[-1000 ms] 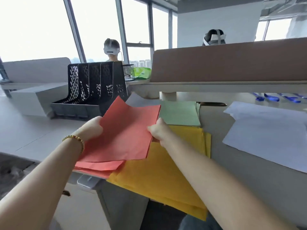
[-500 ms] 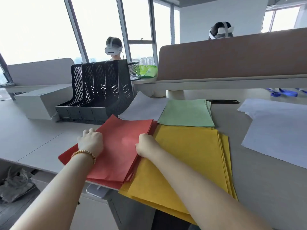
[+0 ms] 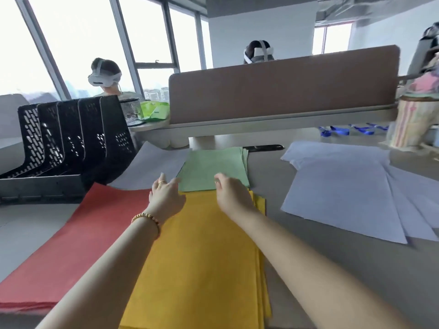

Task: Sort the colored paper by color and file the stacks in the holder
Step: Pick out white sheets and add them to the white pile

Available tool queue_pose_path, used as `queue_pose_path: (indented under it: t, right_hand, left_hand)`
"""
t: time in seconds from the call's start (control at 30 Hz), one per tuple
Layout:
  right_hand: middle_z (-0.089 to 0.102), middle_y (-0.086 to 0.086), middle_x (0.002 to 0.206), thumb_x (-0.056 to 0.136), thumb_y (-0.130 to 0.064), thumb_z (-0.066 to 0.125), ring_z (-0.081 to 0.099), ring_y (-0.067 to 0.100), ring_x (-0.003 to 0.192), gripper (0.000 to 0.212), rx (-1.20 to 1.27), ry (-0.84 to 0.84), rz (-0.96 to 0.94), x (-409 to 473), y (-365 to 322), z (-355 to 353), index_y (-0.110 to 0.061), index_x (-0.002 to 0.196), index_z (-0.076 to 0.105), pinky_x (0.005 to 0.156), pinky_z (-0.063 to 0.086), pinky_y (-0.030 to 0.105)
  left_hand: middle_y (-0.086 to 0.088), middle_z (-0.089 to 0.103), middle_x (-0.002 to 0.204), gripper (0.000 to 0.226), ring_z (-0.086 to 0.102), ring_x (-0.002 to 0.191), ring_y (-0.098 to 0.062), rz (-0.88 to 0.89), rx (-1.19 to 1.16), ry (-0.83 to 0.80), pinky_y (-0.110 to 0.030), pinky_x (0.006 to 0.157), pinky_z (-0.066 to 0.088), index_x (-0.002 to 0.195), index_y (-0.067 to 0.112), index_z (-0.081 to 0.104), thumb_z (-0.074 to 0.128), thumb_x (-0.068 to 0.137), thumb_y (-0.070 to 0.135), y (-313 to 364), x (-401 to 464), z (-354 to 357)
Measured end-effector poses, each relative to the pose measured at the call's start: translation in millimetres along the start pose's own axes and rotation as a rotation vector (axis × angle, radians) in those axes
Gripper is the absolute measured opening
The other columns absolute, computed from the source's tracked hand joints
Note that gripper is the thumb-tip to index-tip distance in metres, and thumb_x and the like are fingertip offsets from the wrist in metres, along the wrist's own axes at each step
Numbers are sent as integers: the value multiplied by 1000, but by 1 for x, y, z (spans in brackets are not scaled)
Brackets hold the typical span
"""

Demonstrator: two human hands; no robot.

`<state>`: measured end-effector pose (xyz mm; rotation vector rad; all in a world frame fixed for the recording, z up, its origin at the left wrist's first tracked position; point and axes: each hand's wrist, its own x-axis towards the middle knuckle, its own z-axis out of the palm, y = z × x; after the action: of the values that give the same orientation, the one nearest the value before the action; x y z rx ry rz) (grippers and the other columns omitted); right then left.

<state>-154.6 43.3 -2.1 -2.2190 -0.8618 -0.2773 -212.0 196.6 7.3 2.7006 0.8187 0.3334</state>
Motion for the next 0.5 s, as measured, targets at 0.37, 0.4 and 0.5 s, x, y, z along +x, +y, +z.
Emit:
queue_pose_path:
  t: [0.37, 0.4, 0.5]
  right_hand:
    - [49, 13, 127, 98, -17, 36, 40, 32, 121, 30, -511, 100, 428, -5, 187, -120, -7, 123, 48, 94, 37, 38]
    - [44, 14, 133, 99, -21, 35, 35, 34, 128, 32, -569, 68, 482, -7, 199, -126, -8, 125, 48, 101, 32, 41]
    - [20, 15, 152, 101, -38, 26, 11, 39, 142, 45, -589, -88, 643, -13, 225, -134, -15, 138, 37, 114, 12, 52]
  left_hand:
    - [-10, 40, 141, 49, 55, 108, -27, 280, -326, -168, -22, 72, 48, 140, 17, 38, 48, 92, 19, 183, 8, 86]
    - [-11, 45, 137, 49, 58, 101, -27, 271, -342, -192, -22, 66, 46, 140, 17, 38, 48, 92, 20, 194, 8, 92]
    - [-8, 48, 131, 44, 56, 108, -26, 206, -428, -282, -23, 76, 42, 136, 17, 41, 46, 93, 22, 219, 4, 108]
